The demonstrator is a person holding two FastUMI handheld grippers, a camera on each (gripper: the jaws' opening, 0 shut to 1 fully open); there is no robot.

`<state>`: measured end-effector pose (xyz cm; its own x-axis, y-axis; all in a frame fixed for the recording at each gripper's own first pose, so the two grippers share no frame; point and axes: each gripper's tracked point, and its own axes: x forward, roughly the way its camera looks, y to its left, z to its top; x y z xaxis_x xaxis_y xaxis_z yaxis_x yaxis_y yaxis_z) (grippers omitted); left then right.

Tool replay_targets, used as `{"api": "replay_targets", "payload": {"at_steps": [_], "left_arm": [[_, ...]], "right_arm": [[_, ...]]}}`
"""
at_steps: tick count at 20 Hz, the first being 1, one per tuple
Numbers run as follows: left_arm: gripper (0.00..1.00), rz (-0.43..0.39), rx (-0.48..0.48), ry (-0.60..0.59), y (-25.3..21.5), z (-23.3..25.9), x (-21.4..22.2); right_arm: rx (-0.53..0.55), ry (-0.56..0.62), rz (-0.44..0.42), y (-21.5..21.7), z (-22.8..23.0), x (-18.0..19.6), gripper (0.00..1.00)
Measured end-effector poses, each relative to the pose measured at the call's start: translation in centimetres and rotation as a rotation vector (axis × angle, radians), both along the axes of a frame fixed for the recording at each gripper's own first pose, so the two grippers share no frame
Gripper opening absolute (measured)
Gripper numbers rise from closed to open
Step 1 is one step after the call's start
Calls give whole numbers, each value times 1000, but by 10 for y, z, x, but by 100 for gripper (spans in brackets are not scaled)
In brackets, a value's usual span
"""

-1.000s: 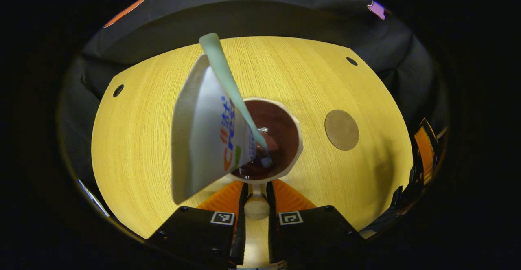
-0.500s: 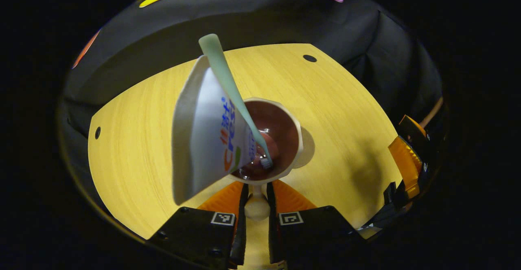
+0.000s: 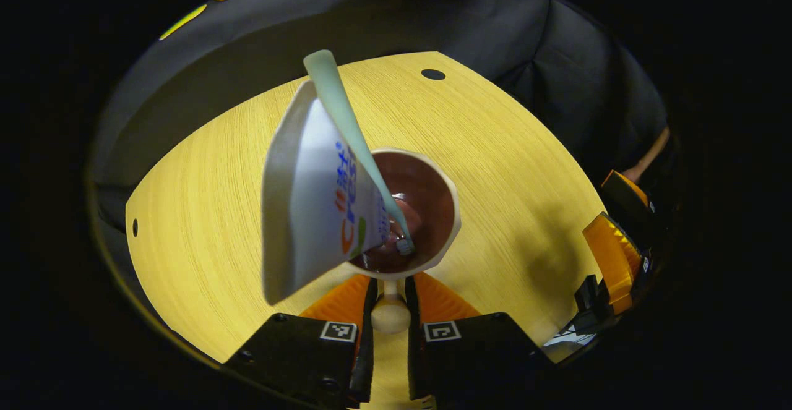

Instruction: Put the toothbrush and toothpaste on the desktop into the cup, then pick up the cup and place it on the coaster on the desktop.

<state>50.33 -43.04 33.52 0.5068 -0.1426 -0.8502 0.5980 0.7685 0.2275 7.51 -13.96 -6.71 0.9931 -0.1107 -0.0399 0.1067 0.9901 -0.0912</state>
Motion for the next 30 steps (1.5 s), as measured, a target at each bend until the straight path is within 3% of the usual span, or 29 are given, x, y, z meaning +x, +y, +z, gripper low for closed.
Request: {"api": "replay_targets", "payload": {"at_steps": [10,14,15,16,17,19,23,24,25,30], "left_arm": [[25,16,65,-3,11,-16,5],[31,35,67,-33,10,-8,6],[31,40,52,-43,11,-2,4],[46,48,33,-55,10,3,3],[39,64,20,-74,12,11,2],[70,113,9,-143,23,31,1],[74,206,-125,-251,44,69,-7],[84,231,-158,-281,51,78,-8],[78,257,-185,-315,59,88,-8],[79,400,-287,-498,109,139,3]], "right_arm": [[-17,3,8,-4,3,-8,96],[-29,4,29,2,7,-13,96],[-34,5,35,4,9,-14,96],[-40,5,40,7,10,-15,96],[-45,8,46,9,11,-17,96],[-52,12,65,16,14,-19,96],[-68,24,118,38,15,-22,96],[-69,31,134,45,15,-21,96],[-71,35,150,51,14,-23,96],[-101,49,206,84,13,-27,96]]}}
